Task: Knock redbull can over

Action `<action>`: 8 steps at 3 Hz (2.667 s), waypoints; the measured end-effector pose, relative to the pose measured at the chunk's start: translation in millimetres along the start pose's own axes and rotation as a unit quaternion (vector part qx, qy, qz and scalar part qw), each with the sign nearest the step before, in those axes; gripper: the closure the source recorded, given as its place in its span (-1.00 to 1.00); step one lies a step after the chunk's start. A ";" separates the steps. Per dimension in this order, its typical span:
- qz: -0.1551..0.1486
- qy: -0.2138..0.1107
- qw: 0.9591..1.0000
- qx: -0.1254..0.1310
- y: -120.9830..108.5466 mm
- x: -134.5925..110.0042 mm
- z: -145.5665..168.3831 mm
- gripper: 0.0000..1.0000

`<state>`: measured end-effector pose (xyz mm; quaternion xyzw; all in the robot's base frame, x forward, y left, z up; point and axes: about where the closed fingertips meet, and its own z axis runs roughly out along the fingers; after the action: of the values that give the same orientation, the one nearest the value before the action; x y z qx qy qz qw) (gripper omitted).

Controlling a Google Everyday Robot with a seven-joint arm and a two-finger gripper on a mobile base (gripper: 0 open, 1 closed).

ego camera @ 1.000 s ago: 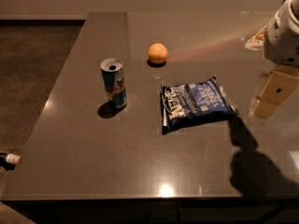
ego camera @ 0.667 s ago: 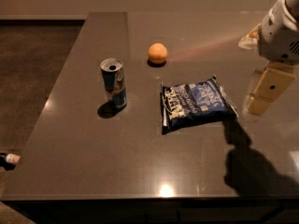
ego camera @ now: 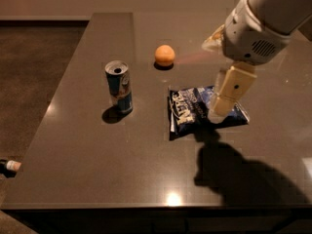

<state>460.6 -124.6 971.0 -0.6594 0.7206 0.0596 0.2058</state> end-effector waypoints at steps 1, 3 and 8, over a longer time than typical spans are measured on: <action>-0.014 -0.038 0.999 -0.019 -7.3 -38.5 28.7 -1.00; -0.014 -0.101 0.994 -0.042 -32.4 -105.9 80.3 -1.00; -0.004 -0.168 0.979 -0.111 -47.0 -170.2 122.0 0.28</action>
Offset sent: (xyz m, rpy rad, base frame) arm 0.0731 0.1393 -0.0344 0.2362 0.0427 0.0799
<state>540.8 70.8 932.8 -0.6619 0.6618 0.2484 0.2495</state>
